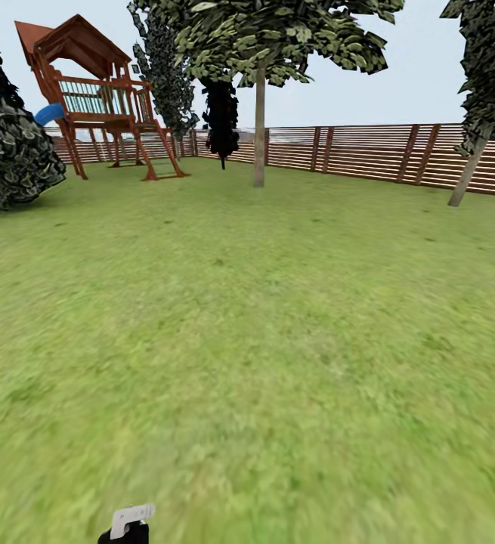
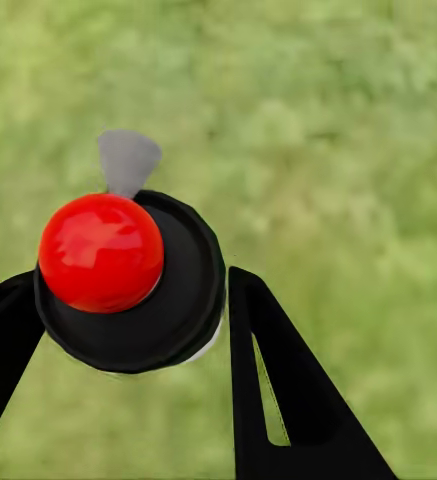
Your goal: In the garden, pick up the pesticide atomizer on the floor and spray pesticide onto both trees until each tree trunk is fully covered.
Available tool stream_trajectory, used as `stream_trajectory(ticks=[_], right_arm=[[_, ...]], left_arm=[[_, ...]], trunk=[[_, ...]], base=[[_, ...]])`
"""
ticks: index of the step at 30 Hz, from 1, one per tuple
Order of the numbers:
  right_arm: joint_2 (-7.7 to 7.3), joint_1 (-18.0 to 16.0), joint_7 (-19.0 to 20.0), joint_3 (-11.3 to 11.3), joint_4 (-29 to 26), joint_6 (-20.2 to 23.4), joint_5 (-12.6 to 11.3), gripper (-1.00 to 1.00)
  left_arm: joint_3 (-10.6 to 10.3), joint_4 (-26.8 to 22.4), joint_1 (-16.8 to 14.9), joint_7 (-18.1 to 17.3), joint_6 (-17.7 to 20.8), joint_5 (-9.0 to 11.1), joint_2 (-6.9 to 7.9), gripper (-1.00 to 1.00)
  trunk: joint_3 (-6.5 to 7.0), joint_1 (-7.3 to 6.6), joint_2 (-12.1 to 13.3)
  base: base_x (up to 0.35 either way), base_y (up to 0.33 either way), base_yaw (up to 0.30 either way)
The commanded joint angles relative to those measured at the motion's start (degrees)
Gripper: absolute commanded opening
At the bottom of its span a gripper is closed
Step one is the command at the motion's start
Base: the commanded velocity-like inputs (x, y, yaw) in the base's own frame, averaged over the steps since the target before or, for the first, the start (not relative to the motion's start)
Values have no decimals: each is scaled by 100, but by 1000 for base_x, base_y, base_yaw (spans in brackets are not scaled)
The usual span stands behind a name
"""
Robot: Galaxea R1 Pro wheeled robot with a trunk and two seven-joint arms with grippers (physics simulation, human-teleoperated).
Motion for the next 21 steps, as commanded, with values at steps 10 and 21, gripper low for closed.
stream_trajectory(ticks=[10, 21], right_arm=[[0, 0, 0, 0, 0, 0, 0, 100], [0, 0, 0, 0, 0, 0, 0, 100]], left_arm=[[0, -1, 0, -3, -5, 2, 0, -100], [0, -4, 0, 0, -2, 1, 0, -100]], trunk=[[0, 0, 0], [0, 0, 0]], base=[[340, 0, 0], [340, 0, 0]])
